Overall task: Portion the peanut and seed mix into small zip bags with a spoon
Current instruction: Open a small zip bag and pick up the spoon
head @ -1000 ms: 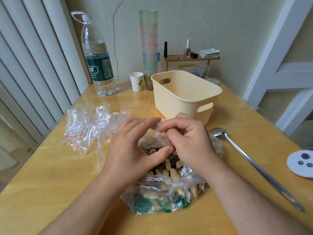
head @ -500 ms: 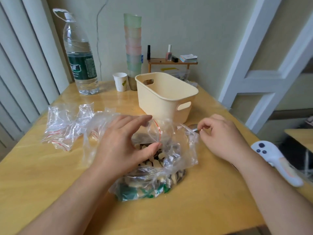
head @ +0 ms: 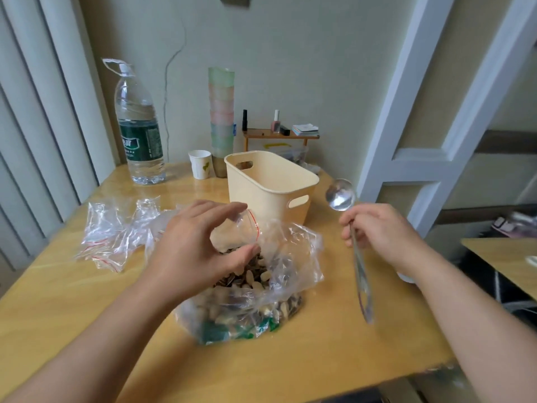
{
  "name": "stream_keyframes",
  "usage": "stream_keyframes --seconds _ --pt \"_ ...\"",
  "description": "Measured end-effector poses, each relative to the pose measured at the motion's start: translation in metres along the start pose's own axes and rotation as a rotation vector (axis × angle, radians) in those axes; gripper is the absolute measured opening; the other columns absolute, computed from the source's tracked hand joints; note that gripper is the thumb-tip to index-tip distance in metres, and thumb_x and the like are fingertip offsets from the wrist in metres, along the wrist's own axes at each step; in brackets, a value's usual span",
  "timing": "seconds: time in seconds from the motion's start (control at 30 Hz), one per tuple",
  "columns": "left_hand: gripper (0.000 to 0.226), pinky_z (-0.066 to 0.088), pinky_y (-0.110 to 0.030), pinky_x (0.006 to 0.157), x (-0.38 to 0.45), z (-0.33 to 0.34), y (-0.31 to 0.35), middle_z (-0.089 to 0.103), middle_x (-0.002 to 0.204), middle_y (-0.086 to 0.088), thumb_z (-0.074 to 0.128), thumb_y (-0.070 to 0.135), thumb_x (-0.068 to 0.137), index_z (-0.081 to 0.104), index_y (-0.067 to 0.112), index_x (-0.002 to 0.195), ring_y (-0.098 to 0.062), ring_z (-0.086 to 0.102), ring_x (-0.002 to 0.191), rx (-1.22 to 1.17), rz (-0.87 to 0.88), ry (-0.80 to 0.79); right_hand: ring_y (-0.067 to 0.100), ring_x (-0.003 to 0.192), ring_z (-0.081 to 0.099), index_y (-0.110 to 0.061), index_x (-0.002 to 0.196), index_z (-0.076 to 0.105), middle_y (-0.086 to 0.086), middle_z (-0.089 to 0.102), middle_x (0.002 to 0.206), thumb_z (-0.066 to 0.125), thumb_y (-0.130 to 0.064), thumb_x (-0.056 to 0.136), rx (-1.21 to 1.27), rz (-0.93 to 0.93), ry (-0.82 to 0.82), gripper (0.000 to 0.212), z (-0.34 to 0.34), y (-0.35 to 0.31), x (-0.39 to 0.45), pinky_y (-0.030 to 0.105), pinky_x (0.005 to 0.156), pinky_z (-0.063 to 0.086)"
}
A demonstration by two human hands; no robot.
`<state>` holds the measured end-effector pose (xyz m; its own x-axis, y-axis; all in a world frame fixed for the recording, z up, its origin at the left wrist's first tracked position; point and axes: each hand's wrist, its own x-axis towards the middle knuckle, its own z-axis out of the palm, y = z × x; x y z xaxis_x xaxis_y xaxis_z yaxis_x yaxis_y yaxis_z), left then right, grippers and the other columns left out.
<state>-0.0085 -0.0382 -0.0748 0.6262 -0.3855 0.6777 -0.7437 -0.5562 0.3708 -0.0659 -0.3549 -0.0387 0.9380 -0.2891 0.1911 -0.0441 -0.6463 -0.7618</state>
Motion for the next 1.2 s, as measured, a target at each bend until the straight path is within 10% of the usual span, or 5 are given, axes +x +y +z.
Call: stream_keyframes --seconds 0.1,0.23,0.7,0.97,1.2 --pt "0.068 0.052 -0.033 0.091 0.000 -0.015 -0.010 0.069 0.110 0.022 0.071 0.069 0.077 0.069 0.029 0.133 -0.004 0.060 0.108 0.029 0.005 -0.067 0.022 0.078 0.073 -0.014 0.093 0.075 0.006 0.077 0.080 0.050 0.017 0.090 0.176 -0.155 -0.056 0.040 -0.011 -0.019 -0.005 0.025 0.075 0.060" --pt "0.073 0.054 -0.040 0.095 -0.012 -0.018 -0.027 0.065 0.112 0.027 0.068 0.076 0.076 0.066 0.033 0.136 -0.003 0.059 0.111 0.038 -0.057 -0.146 0.010 0.082 0.075 -0.027 0.093 0.076 -0.008 0.078 0.085 0.085 -0.012 0.083 0.086 -0.315 -0.055 0.020 0.018 -0.038 -0.007 0.025 0.086 0.058" --pt "0.072 0.036 -0.001 0.095 -0.001 0.011 -0.062 0.067 0.114 0.032 0.088 0.060 0.068 0.065 0.041 0.134 0.018 0.055 0.116 -0.154 -0.299 0.062 0.005 0.086 0.058 -0.021 0.099 0.065 -0.012 0.062 0.086 0.043 -0.029 0.110 -0.108 -0.607 -0.098 0.026 0.111 -0.035 0.048 0.024 0.077 0.045" --pt "0.068 0.054 -0.041 0.099 -0.021 0.034 -0.058 0.067 0.116 0.023 0.083 0.054 0.072 0.064 0.031 0.133 -0.008 0.063 0.117 -0.137 -0.170 0.019 0.004 0.088 0.061 -0.016 0.103 0.077 -0.010 0.064 0.098 0.048 -0.043 0.103 -0.138 -0.716 -0.105 0.040 0.122 -0.009 0.035 0.021 0.081 0.049" --pt "0.072 0.048 -0.029 0.103 -0.026 0.044 -0.062 0.064 0.121 0.026 0.081 0.050 0.073 0.061 0.030 0.139 -0.007 0.060 0.120 -0.139 -0.229 0.132 0.013 0.082 0.062 -0.019 0.105 0.072 -0.012 0.056 0.090 0.060 -0.025 0.104 -0.083 -0.746 -0.201 0.013 0.126 -0.008 0.020 0.039 0.074 0.054"
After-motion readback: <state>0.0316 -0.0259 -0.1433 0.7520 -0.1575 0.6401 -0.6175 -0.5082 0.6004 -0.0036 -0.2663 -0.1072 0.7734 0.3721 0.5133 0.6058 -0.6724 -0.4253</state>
